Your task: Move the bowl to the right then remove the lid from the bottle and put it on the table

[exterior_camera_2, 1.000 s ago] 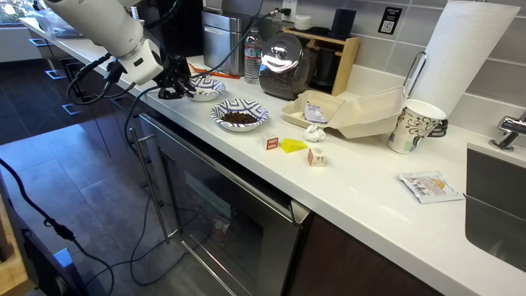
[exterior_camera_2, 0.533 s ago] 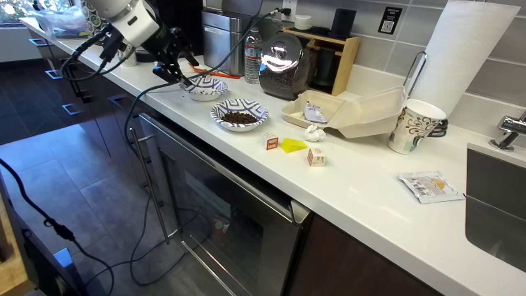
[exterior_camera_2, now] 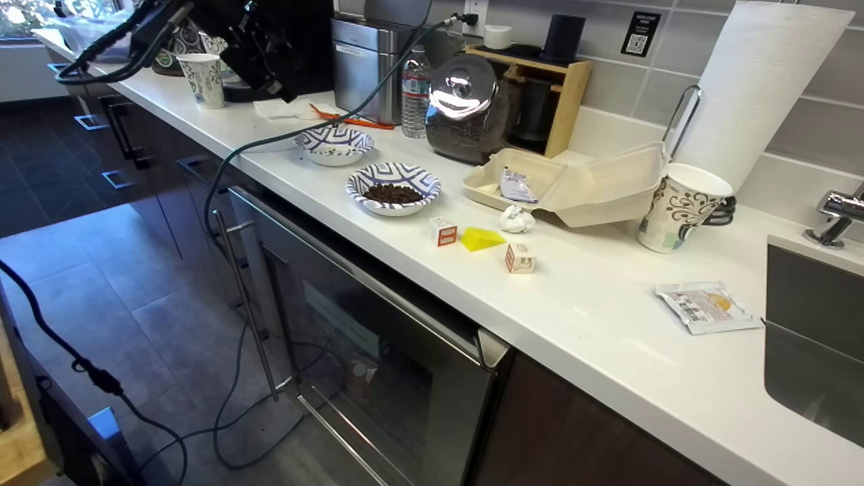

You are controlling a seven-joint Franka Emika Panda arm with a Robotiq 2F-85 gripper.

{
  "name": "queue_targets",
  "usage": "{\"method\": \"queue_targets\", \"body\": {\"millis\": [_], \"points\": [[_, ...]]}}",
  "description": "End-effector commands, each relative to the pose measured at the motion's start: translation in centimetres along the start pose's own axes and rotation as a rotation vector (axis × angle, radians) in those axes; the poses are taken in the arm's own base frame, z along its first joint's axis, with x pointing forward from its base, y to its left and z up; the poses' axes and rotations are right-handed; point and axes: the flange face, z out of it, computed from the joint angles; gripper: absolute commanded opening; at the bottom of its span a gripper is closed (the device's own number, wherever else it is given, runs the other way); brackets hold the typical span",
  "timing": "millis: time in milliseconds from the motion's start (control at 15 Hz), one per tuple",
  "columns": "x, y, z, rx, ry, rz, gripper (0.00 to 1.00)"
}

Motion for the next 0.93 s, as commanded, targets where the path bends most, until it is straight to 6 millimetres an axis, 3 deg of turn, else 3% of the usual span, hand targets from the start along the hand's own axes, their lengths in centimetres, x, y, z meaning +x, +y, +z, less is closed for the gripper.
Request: {"method": "queue_targets", "body": {"millis": [0,200,267,400,667,867], "points": [[0.9,2.0,-2.6,0.123,-0.038,-0.15,1.0],[3.9,3.3,-4.0,0.229,-0.037,-0.282,1.0],[3.4,2.1,-2.3,0.168,-0.024,-0.211,1.0],[4.3,2.6,-3.0,0.182,-0.01,-0.205,1.0],[3.8,2.3,-2.0,0.134,-0.004,-0.19,1.0],[10.1,4.0,-3.8,0.197,0.109,-0.197,1.0]]}}
